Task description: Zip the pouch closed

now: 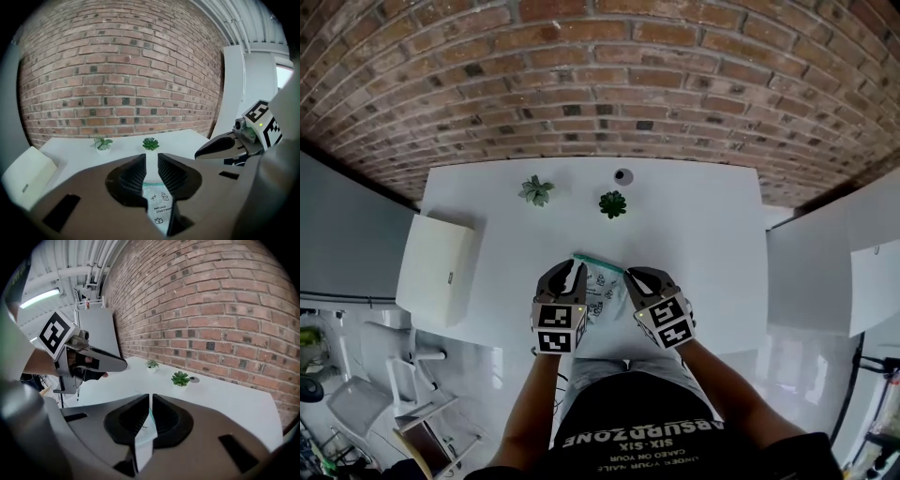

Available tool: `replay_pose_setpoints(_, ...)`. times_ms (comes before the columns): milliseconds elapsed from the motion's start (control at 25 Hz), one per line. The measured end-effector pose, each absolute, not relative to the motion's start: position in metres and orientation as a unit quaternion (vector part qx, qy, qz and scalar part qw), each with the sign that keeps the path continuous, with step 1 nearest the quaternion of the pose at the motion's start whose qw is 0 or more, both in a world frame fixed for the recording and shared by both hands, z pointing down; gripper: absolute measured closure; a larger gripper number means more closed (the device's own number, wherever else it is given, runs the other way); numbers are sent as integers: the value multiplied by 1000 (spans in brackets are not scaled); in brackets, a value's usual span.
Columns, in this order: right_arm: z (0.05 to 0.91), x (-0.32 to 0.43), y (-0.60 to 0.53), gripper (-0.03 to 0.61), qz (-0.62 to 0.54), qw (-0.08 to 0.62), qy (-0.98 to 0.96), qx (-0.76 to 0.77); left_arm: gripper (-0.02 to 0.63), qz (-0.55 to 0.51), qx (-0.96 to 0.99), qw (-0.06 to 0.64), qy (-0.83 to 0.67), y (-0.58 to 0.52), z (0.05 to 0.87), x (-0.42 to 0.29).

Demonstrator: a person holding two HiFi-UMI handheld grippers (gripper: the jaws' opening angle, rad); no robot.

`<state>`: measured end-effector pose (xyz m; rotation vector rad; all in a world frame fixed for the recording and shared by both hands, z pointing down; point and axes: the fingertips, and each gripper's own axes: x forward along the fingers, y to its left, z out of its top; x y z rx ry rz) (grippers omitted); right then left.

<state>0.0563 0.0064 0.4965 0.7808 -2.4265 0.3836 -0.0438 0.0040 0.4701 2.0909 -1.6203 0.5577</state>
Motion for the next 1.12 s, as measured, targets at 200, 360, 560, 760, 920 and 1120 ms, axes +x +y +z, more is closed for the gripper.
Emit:
replay_pose_setpoints(200,471,53,17,580,149,241,-912,295,582,186,758,211,-588,19,451,-31)
replay_pose_setpoints(360,462,51,28,580,156,239,-914,288,606,172,757,202,-597,31,437,-25)
replay_pose_setpoints(560,452,50,40,580,149,235,-920,277,607,165,759,204,-597,42,428,-17)
replay_pose_setpoints(760,444,51,49,581,138,238,-923,269,607,169,759,208,-593,52,425,-10)
replay_pose_setpoints(920,440,52,55,581,137,237,-925,265,607,167,760,211,-592,57,421,-5)
replay_pose_setpoints(1120,439,54,64,581,135,243,-925,260,607,170,763,217,-584,65,422,3)
